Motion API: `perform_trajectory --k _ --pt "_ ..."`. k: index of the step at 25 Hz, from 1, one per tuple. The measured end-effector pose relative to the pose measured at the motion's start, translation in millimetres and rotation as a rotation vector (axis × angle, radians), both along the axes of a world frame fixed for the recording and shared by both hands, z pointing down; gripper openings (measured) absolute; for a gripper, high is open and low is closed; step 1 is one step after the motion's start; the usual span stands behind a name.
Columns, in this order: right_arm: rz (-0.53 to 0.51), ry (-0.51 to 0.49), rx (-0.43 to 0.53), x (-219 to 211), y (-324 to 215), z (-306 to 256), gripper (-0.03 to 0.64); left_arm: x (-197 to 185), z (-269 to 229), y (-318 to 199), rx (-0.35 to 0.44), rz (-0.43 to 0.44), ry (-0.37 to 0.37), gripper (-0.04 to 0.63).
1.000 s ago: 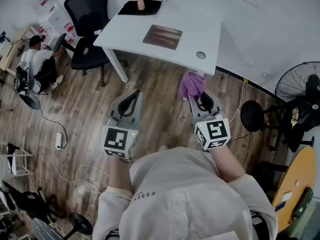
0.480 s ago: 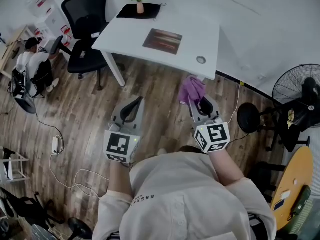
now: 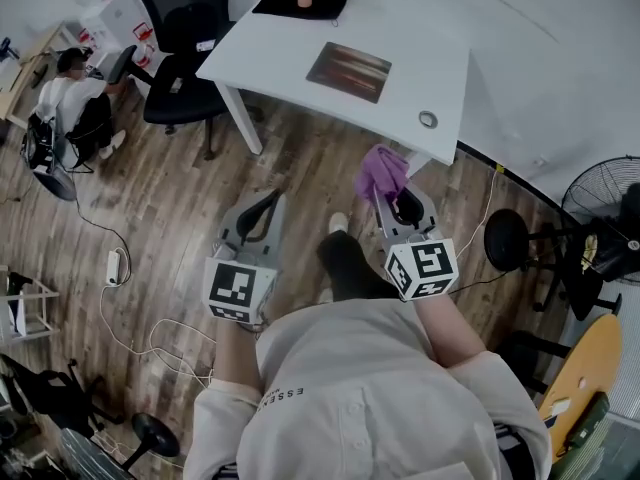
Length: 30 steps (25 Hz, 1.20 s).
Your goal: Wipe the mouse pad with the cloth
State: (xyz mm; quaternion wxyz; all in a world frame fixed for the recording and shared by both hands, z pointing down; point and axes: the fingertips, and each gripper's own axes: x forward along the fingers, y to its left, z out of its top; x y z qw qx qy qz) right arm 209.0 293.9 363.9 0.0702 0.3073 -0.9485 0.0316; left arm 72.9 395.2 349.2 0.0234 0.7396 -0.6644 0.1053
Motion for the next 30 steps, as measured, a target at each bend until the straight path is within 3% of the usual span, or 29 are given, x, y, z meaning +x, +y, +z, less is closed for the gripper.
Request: perform_trajectory --k 9,21,30 --pt "-0.02 -0.028 -0.051 -66.6 -100.0 7.8 0.091 -53.1 -1.9 -82.6 -0.027 -0.01 -0.059 0.002" --pt "0.009 -0.041 -0.102 -131.0 -285.4 0.6 0.091 -129.8 -1.0 -270.1 -0.06 -0.006 -0.012 0.002" --pt "-0.039 0.016 -0.16 -162.5 -345.6 19.1 0.091 -154.8 -4.3 -353.6 -0.056 0.031 -0.028 0.002"
